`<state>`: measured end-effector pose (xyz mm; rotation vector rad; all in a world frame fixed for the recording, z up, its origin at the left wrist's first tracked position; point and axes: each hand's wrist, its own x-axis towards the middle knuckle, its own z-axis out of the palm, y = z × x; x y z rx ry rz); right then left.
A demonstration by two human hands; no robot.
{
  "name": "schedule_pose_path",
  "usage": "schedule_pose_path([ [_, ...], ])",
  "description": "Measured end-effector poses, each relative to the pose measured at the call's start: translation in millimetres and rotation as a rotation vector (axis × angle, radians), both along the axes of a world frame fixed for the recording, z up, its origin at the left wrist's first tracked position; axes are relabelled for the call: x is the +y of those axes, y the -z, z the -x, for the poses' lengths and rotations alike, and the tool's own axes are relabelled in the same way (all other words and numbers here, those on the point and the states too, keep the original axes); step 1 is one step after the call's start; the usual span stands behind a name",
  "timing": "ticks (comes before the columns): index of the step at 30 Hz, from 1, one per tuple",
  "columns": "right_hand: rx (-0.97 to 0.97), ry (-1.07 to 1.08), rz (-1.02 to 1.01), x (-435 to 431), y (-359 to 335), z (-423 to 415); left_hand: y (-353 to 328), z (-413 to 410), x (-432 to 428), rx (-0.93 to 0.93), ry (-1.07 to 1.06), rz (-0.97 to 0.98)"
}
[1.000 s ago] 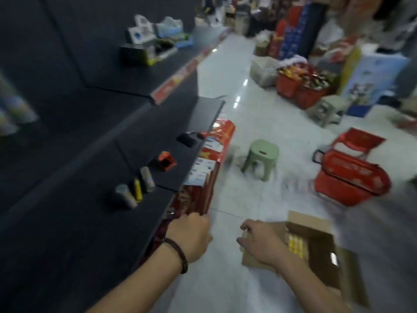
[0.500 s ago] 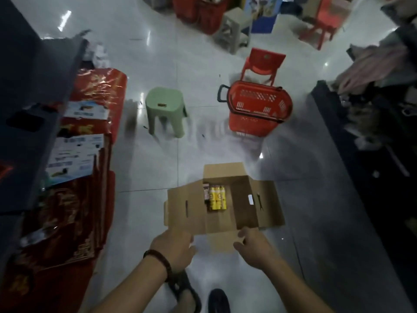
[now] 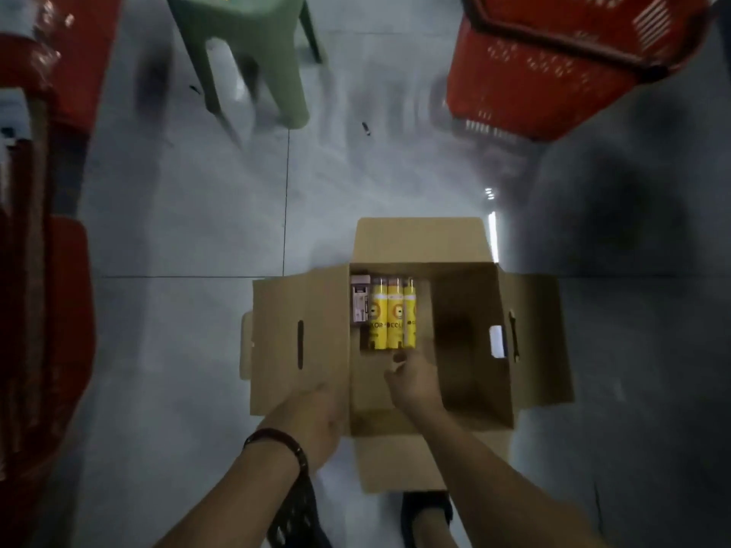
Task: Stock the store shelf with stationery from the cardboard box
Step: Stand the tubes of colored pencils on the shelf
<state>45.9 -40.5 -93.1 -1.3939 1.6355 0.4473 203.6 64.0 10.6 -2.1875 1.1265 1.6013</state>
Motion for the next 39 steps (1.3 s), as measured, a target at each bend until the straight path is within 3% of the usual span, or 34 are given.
schedule_pose_path([
  [4, 0.012, -0.037, 0.081, -27, 104, -23, 92, 4, -39, -0.053, -0.113, -0.028],
  [9, 0.058, -0.075, 0.073, -24, 165, -40, 155, 15, -61, -0.112, -0.235, -0.007],
  [15, 0.117, -0.078, 0.049, -22, 194, -54, 176, 10, -61, -0.144, -0.209, -0.019],
  [21, 0.026, 0.081, 0.019, -26, 186, -38, 170, 6, -62, -0.120, -0.219, -0.037],
  [26, -0.119, 0.153, -0.027, -9, 130, 2, 134, -10, -50, -0.009, -0.291, -0.017],
  [30, -0.277, 0.066, 0.068, 1, 5, 10, 73, -22, -32, 0.099, -0.523, 0.067],
  [33, -0.388, 0.013, 0.072, 5, -93, 0, -1, -26, -28, 0.262, -0.760, 0.151],
  [39, -0.550, -0.214, 0.119, -3, -287, -59, -200, -62, -8, 0.536, -1.031, 0.329],
])
